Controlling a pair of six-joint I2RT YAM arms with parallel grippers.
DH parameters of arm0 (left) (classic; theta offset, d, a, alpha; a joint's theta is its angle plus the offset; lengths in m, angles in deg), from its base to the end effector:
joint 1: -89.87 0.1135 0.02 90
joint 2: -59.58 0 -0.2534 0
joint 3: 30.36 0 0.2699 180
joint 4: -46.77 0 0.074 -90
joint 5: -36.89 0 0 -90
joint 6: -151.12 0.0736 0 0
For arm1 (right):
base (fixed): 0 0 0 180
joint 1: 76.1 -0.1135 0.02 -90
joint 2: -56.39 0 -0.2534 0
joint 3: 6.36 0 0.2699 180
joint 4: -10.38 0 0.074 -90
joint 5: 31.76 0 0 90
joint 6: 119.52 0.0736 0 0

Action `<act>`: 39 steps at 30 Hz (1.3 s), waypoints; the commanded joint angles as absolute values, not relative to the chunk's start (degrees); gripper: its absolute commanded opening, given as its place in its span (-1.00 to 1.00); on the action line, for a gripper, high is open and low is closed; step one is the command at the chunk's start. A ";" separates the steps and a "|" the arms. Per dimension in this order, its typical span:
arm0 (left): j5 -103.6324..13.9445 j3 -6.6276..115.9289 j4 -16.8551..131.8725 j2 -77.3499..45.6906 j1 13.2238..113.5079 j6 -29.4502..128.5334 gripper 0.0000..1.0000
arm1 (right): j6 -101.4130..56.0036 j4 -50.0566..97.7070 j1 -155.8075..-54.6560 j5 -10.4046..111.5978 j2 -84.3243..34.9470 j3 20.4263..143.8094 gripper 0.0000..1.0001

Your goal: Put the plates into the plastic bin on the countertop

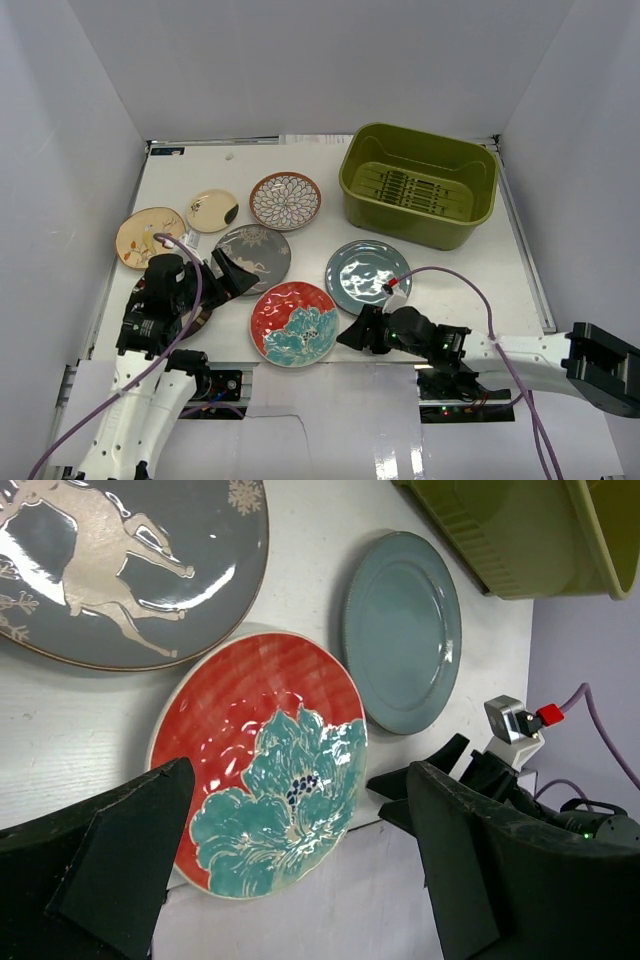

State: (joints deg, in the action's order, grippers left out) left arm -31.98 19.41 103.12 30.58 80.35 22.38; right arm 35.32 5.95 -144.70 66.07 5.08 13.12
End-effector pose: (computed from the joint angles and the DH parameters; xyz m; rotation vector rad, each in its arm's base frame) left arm 0.1601 -0.0537 0.2491 -0.3622 2.2531 -0.8641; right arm 0.0901 0.2024 0.1013 0.0203 2.3128 1.2282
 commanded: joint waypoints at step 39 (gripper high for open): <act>-40.79 3.22 75.35 23.12 65.80 3.38 0.79 | 12.41 16.46 -115.95 68.99 13.63 57.17 -0.85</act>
State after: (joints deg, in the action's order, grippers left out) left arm -40.83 2.34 82.70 25.73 69.57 3.78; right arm 16.35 29.30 -124.77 75.21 16.84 44.94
